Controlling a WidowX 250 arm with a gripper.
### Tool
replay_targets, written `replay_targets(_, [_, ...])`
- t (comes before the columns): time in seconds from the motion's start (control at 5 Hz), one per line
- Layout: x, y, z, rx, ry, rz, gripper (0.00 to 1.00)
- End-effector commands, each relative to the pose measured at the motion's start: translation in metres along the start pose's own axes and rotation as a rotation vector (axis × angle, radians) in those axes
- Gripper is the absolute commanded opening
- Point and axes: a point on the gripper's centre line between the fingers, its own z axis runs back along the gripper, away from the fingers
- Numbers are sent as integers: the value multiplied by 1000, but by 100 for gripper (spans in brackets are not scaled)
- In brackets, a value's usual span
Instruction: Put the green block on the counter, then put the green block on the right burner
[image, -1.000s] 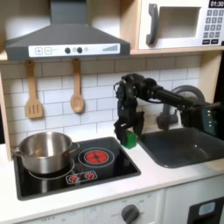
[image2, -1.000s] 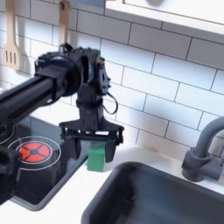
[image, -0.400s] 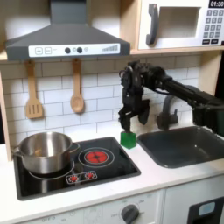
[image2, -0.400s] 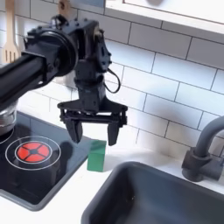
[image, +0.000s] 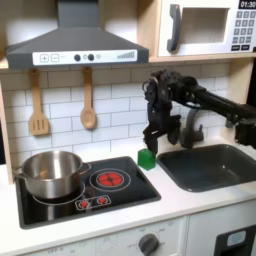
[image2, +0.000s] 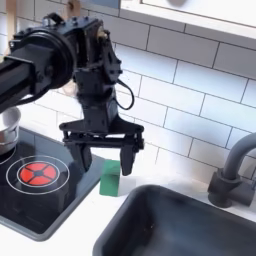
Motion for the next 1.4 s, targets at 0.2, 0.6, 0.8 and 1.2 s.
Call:
replay_targets(0.2, [-10,-2,-6,31,4,-49,100])
replay_targets(0.6, [0,6,-6,95,-41,-58,100])
replay_targets(0.8, [4,6,-13,102,-42,-65,100])
replay_targets(1.2, [15,2,-31,103,-25,-53,100])
